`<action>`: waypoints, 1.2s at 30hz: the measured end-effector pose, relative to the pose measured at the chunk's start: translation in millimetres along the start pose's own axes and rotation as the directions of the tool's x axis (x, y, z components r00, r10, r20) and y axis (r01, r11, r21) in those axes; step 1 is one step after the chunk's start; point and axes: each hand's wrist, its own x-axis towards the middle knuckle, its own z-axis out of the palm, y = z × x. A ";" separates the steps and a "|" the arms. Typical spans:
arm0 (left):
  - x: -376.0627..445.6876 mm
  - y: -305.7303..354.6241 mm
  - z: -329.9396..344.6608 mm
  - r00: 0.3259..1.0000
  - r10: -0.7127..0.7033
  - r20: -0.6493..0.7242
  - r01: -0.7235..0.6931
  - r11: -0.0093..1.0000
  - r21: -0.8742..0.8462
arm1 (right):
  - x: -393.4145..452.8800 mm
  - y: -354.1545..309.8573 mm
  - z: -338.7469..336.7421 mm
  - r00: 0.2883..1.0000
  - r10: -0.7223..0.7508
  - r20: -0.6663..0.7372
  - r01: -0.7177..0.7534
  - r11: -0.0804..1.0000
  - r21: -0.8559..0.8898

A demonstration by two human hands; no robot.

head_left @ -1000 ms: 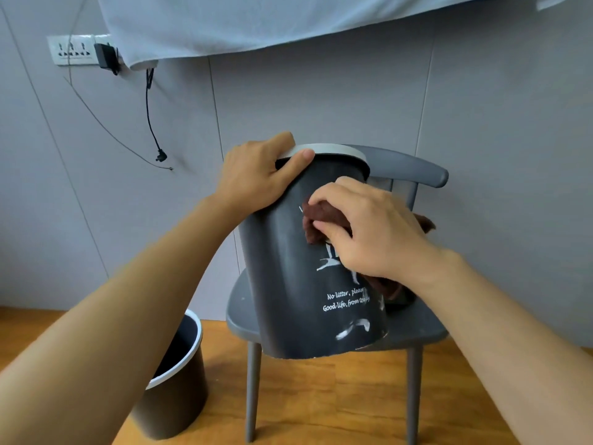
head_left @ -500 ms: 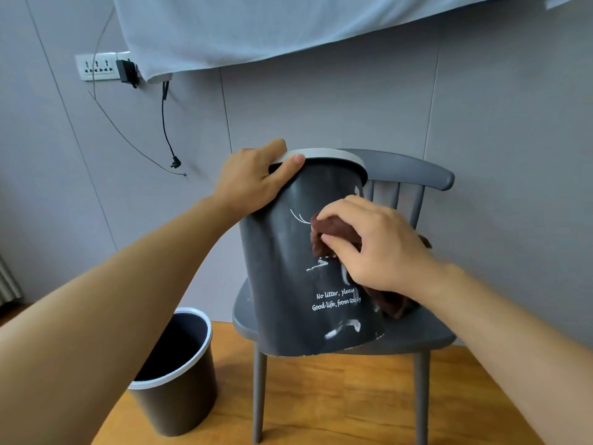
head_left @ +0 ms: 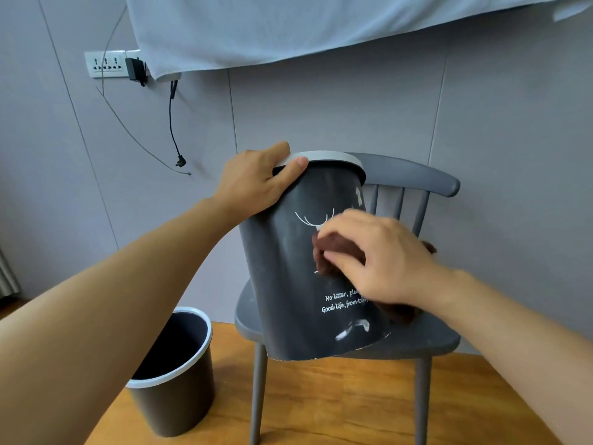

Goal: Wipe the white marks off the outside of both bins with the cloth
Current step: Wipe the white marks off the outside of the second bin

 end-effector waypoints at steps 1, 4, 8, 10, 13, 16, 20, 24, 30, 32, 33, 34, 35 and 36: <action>-0.3 -1.2 -0.4 1.000 -0.010 0.002 0.010 1.000 -0.004 | -10.4 -4.0 3.2 0.998 -0.037 0.046 0.037 0.999 0.001; -2.0 0.4 -0.1 1.000 -0.019 0.018 0.019 1.000 0.005 | -35.1 -11.2 9.3 0.989 -0.094 0.117 0.095 0.995 -0.005; 12.1 7.1 -9.4 0.996 -0.016 0.085 0.004 0.990 0.141 | -40.2 -8.3 7.9 0.990 -0.090 0.107 0.094 0.995 -0.026; 24.6 16.1 -10.9 0.994 -0.012 0.109 -0.009 0.980 0.197 | -38.8 -8.3 9.0 0.989 -0.091 0.119 0.095 0.995 -0.034; 28.8 31.3 4.3 0.997 0.002 0.075 -0.016 0.981 0.193 | -35.9 -7.0 7.8 0.990 -0.085 0.110 0.083 0.996 0.017; 23.3 33.7 15.8 1.000 0.009 -0.018 -0.005 0.976 0.216 | -17.4 2.8 -5.8 0.995 0.000 -0.100 0.011 0.994 0.111; 24.9 30.4 17.4 0.996 0.067 -0.053 -0.056 0.979 0.197 | 25.8 12.4 -17.6 0.986 0.020 -0.163 -0.011 0.999 0.053; 27.5 28.7 22.4 0.992 0.115 -0.054 -0.105 0.979 0.172 | 37.0 3.6 -4.8 0.999 -0.042 -0.026 0.040 0.998 -0.054; 28.7 18.1 20.3 0.996 0.079 -0.046 -0.071 0.985 0.155 | -18.6 -22.5 13.4 0.943 -0.201 0.267 0.219 0.975 -0.039; 29.1 18.7 19.4 0.995 0.088 -0.042 -0.080 0.984 0.157 | -29.0 -27.4 14.2 0.926 -0.217 0.310 0.244 0.969 -0.049; 29.3 19.7 19.1 0.995 0.089 -0.040 -0.082 0.984 0.157 | -27.8 -26.8 11.4 0.937 -0.217 0.274 0.238 0.970 -0.045; 29.5 20.7 19.3 0.995 0.088 -0.038 -0.081 0.984 0.156 | -22.4 -23.8 7.9 0.959 -0.202 0.197 0.211 0.977 -0.024; 29.6 21.8 19.6 0.995 0.087 -0.038 -0.080 0.984 0.157 | -13.4 -19.2 3.5 0.982 -0.166 0.093 0.167 0.986 -0.001; 29.6 23.0 20.1 0.995 0.088 -0.039 -0.081 0.984 0.159 | -1.2 -13.6 -1.9 0.993 -0.114 -0.008 0.114 0.993 0.014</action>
